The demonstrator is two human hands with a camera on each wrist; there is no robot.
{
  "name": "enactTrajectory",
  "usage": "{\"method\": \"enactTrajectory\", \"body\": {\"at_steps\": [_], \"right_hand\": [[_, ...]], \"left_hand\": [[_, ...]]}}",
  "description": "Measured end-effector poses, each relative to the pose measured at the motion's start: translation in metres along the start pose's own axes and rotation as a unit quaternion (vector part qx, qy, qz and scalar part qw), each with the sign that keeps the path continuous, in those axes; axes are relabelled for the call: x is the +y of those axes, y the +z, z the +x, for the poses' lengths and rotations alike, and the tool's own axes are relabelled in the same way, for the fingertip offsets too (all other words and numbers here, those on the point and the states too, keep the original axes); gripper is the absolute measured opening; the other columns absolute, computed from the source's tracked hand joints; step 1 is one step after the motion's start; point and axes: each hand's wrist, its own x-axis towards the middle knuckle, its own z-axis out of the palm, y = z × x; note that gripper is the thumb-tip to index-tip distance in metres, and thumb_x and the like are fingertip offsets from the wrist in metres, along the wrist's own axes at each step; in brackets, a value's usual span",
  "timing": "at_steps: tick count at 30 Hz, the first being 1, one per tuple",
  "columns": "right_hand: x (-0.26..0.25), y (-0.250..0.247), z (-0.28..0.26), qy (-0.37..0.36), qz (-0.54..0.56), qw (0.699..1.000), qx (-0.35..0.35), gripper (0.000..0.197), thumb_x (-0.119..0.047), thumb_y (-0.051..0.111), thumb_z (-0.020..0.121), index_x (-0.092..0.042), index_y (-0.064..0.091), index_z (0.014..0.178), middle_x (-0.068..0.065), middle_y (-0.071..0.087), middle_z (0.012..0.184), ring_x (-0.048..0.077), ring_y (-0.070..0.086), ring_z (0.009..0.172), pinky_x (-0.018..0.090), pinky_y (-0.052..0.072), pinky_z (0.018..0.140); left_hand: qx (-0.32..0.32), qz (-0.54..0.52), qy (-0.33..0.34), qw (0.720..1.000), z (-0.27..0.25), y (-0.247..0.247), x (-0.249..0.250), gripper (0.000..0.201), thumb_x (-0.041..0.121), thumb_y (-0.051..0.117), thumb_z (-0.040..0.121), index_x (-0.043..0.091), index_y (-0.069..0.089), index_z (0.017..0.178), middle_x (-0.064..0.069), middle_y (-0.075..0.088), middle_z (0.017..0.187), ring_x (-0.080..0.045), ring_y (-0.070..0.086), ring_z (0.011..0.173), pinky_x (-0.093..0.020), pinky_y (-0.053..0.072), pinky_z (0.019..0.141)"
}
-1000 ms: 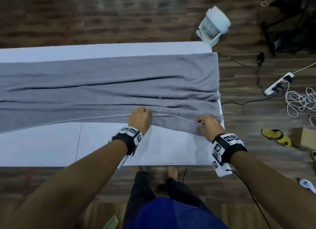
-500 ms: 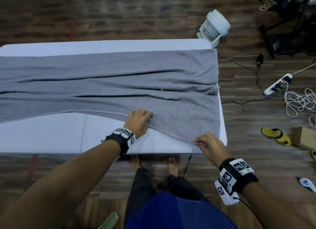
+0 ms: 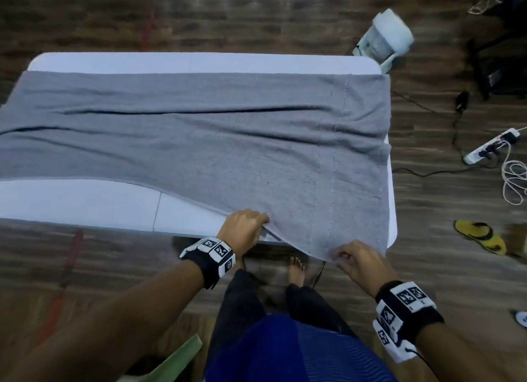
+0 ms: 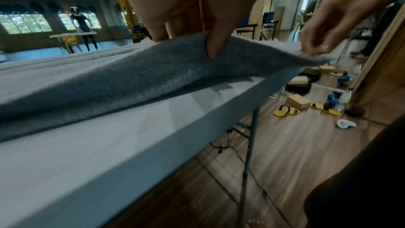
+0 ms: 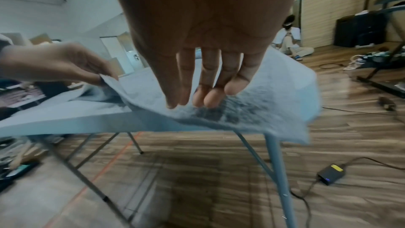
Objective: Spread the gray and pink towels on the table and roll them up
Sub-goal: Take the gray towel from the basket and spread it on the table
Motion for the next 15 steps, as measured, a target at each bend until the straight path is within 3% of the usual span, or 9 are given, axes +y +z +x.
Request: {"method": "enactTrajectory", "body": {"at_steps": [5, 9, 12, 15], "right_hand": [[-0.091, 0.023, 0.058, -0.081, 0.052, 0.995, -0.032, 0.049, -0.042, 0.078, 0.072, -0.020, 0.055, 0.110, -0.002, 0.053, 0.105, 0.014, 0.050, 0.096, 0.029, 0.043, 0.084], [-0.137, 0.037, 0.072, -0.029, 0.029, 0.999, -0.034, 0.019, -0.014, 0.061, 0.083, -0.016, 0.055, 0.101, 0.008, 0.063, 0.103, 0.029, 0.058, 0.097, 0.032, 0.040, 0.074], [-0.128, 0.036, 0.061, -0.002, 0.030, 0.999, -0.011, 0.012, -0.014, 0.063, 0.083, -0.020, 0.060, 0.093, 0.005, 0.067, 0.094, 0.027, 0.062, 0.090, 0.031, 0.044, 0.073], [-0.126, 0.044, 0.056, 0.026, -0.018, 0.999, -0.001, 0.016, -0.016, 0.067, 0.081, -0.020, 0.064, 0.096, 0.005, 0.068, 0.096, 0.028, 0.063, 0.093, 0.031, 0.046, 0.076]], "left_hand": [[-0.008, -0.017, -0.035, 0.999, -0.013, -0.005, 0.012, 0.027, 0.006, 0.071, 0.063, 0.014, 0.067, 0.088, -0.007, 0.067, 0.067, -0.030, 0.063, 0.060, -0.029, 0.046, 0.049], [-0.018, -0.052, -0.041, 0.998, -0.022, -0.015, 0.002, 0.027, 0.010, 0.058, 0.074, 0.011, 0.064, 0.100, -0.013, 0.068, 0.081, -0.034, 0.064, 0.071, -0.037, 0.049, 0.056], [-0.073, -0.009, -0.084, 0.994, -0.034, -0.030, -0.046, 0.025, 0.008, 0.055, 0.077, 0.009, 0.064, 0.100, -0.015, 0.066, 0.093, -0.035, 0.060, 0.089, -0.040, 0.046, 0.074], [-0.069, -0.009, -0.097, 0.993, -0.056, -0.040, -0.092, 0.025, 0.005, 0.055, 0.078, 0.007, 0.066, 0.101, -0.016, 0.066, 0.093, -0.036, 0.060, 0.090, -0.041, 0.046, 0.076]]}}
